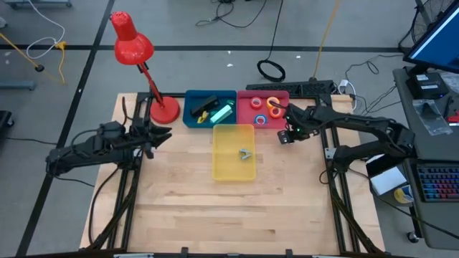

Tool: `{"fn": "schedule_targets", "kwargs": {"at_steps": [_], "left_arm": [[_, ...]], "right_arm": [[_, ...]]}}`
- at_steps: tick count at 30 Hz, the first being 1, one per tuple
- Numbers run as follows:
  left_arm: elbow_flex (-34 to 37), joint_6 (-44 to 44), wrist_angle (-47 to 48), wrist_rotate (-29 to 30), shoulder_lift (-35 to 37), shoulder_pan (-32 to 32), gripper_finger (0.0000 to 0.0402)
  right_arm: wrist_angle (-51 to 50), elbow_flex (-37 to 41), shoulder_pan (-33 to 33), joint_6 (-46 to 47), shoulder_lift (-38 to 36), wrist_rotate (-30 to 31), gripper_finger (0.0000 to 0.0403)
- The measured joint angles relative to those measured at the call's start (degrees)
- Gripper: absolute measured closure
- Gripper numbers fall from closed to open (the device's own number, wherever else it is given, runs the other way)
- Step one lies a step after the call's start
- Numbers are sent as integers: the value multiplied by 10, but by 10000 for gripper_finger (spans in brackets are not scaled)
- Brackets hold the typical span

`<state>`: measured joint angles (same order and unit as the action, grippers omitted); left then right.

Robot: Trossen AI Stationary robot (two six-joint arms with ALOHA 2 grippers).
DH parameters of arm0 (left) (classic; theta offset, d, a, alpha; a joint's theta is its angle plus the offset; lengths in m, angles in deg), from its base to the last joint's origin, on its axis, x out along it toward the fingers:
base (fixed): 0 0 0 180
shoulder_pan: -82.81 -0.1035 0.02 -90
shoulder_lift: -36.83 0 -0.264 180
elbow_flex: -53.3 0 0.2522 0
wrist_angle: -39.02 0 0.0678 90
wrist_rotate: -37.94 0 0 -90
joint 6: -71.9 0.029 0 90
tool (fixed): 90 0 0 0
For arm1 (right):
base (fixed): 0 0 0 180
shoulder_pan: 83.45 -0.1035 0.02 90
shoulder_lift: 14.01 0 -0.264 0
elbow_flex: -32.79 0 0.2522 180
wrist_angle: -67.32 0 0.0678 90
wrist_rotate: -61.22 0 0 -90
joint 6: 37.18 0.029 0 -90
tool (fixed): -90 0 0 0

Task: Pick and place Stapler, Stapler remover, tape
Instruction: Put the light blue staple remover into the yellow bin

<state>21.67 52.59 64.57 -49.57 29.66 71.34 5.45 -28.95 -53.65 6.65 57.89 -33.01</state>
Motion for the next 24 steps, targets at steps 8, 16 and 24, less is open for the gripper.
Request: {"fn": "schedule_targets", "kwargs": {"at_steps": [8,16,24], "left_arm": [[6,-7,23,0,15,0,268],[6,-7,28,0,15,0,268],[6,-5,28,0,15,0,268]], "right_arm": [[12,34,31,0,0,13,234],[43,68,38,2,0,11,234],[120,105,38,9,0,10,234]]}}
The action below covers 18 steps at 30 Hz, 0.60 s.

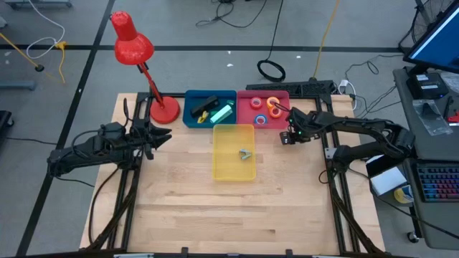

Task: Pick and place Stapler, Stapler remover, tape
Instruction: Put the light blue staple remover into the yellow bin

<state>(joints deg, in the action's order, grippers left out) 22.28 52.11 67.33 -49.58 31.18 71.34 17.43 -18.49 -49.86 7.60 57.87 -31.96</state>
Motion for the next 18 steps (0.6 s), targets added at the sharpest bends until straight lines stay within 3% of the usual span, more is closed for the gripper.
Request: {"fn": "schedule_targets", "kwargs": {"at_steps": [9,18], "left_arm": [[0,-1,2,0,0,0,268],[0,-2,3,-10,0,0,268]], "right_arm": [[10,12,0,9,14,2,250],[42,25,0,5,37,7,359]]}}
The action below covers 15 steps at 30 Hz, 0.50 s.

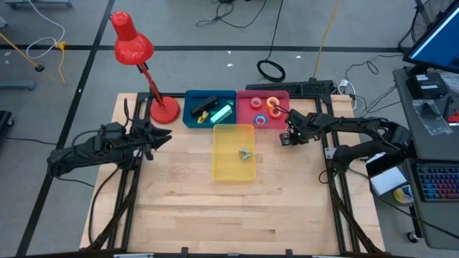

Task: Pick and place Stapler, Stapler remover, tape
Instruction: Put the light blue staple remover into the yellow bin

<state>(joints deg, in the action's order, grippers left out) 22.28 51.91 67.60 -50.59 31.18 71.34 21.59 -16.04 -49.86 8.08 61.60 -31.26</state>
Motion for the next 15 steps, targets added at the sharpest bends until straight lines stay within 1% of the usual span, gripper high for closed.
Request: {"fn": "schedule_targets", "kwargs": {"at_steps": [2,4,7,9,12,14,15], "left_arm": [[0,-1,0,-2,0,0,268],[0,-1,0,-3,0,0,268],[0,1,0,-8,0,0,268],[0,2,0,-15,0,0,268],[0,2,0,-15,0,0,268],[0,2,0,-15,0,0,268],[0,2,0,-15,0,0,268]], "right_arm": [[-1,0,0,-9,-5,-1,374],[-8,0,0,-16,-13,-3,374],[-25,2,-1,-17,-36,-38,374],[-23,2,-1,-18,-59,-87,374],[-16,2,-8,-16,-101,-196,374],[7,2,-25,0,-135,-261,374],[31,2,-37,15,-152,-282,374]]}}
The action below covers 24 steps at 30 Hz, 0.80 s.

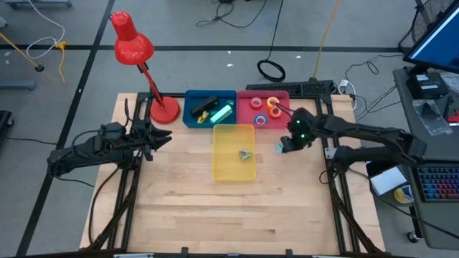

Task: Pick and place Stapler, Stapler remover, tape
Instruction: Put the light blue staple remover into the yellow bin

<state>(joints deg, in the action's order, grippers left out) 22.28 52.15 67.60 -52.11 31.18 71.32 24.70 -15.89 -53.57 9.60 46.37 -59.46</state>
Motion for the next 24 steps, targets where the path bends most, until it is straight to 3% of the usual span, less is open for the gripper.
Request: {"fn": "schedule_targets", "kwargs": {"at_steps": [4,8,12,24], "left_arm": [[0,-6,0,0,0,0,268],[0,-15,0,1,0,0,268],[0,-14,0,1,0,0,268],[0,-46,0,1,0,0,268]], "right_arm": [[171,0,-65,67,-52,9,374],[334,-6,-120,42,-49,111,374],[305,-47,-139,-33,-2,176,374],[135,-284,-148,-289,230,187,374]]}}
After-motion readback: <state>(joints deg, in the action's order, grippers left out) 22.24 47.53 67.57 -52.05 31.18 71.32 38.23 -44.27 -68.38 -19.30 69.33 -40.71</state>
